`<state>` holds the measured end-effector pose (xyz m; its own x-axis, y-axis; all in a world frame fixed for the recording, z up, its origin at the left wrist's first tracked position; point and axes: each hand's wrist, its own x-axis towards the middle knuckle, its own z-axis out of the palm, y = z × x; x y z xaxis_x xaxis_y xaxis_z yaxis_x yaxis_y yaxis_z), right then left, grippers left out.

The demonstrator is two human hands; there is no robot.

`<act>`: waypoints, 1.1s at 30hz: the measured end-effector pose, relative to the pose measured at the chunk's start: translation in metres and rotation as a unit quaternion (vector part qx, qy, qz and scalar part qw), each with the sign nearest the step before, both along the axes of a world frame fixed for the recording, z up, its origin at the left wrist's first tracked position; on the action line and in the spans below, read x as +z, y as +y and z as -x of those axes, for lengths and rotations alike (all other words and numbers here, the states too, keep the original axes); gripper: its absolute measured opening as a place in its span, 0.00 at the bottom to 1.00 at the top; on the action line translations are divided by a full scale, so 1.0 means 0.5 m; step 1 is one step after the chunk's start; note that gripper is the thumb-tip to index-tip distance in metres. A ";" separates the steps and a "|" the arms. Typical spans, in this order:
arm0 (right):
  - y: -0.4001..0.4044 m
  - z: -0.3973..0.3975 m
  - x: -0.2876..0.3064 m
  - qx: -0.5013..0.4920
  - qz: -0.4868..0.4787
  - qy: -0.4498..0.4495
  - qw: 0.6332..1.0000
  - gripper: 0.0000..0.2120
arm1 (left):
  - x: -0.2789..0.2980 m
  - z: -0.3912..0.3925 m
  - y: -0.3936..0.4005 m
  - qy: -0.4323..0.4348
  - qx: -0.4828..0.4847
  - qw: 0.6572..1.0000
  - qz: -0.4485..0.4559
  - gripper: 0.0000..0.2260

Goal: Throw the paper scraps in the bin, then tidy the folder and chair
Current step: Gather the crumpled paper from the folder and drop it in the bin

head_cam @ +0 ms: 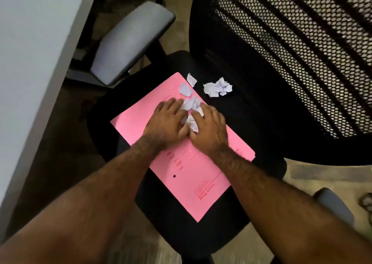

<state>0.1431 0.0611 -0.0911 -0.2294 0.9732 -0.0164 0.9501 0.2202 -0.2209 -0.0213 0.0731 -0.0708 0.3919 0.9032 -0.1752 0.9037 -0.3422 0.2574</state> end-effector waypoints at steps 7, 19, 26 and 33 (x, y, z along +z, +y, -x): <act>-0.033 -0.016 -0.016 0.017 -0.098 0.006 0.995 0.14 | -0.032 0.003 -0.054 -0.012 0.017 0.998 -0.059 0.19; -0.039 -0.029 -0.046 0.033 -0.138 0.107 0.984 0.11 | -0.044 -0.017 -0.012 -0.024 0.014 0.992 -0.121 0.15; 0.059 -0.057 0.029 -0.169 -0.196 0.271 0.927 0.09 | -0.032 -0.020 0.008 -0.085 0.060 0.980 -0.167 0.25; 0.188 -0.069 0.026 -0.172 -0.113 0.089 0.975 0.17 | 0.026 -0.069 0.140 -0.052 0.134 0.980 -0.136 0.29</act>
<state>0.1776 0.1551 -0.0779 0.1316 0.9673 0.2167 0.9276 -0.0431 -0.3710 0.0130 0.1433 -0.0580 0.1376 0.9839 0.1139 0.9439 -0.1651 0.2860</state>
